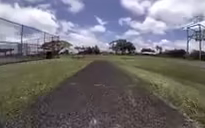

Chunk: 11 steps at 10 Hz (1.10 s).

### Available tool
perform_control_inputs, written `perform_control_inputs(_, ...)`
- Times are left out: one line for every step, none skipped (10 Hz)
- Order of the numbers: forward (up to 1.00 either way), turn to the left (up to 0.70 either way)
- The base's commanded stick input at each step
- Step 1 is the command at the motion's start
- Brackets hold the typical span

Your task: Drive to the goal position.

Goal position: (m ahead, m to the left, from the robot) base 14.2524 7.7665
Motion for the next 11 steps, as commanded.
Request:
perform_control_inputs(0.7, -0.03)
perform_control_inputs(0.7, -0.03)
perform_control_inputs(0.7, -0.03)
perform_control_inputs(0.7, -0.03)
perform_control_inputs(0.7, -0.03)
perform_control_inputs(0.7, -0.03)
perform_control_inputs(0.7, -0.03)
perform_control_inputs(0.7, -0.03)
perform_control_inputs(0.7, -0.03)
perform_control_inputs(0.7, -0.03)
perform_control_inputs(0.7, -0.02)
